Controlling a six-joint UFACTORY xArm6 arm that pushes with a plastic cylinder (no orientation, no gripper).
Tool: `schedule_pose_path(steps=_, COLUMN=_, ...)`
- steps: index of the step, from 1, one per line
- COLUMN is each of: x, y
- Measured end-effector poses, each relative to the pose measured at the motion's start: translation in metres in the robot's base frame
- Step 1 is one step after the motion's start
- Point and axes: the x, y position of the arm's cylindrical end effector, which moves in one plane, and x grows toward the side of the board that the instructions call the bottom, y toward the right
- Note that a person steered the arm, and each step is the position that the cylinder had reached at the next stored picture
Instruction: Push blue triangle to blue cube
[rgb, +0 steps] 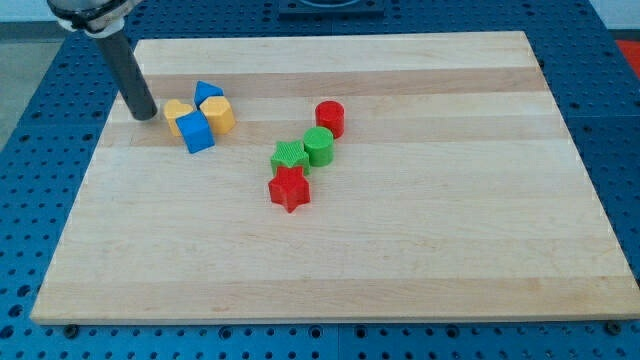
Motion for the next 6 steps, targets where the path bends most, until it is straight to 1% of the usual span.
schedule_pose_path(steps=1, x=-0.036, y=0.000)
schedule_pose_path(steps=2, x=-0.069, y=0.019)
schedule_pose_path(steps=3, x=-0.062, y=0.043)
schedule_pose_path(steps=4, x=-0.042, y=0.067)
schedule_pose_path(steps=5, x=-0.021, y=0.079)
schedule_pose_path(steps=6, x=0.000, y=0.078)
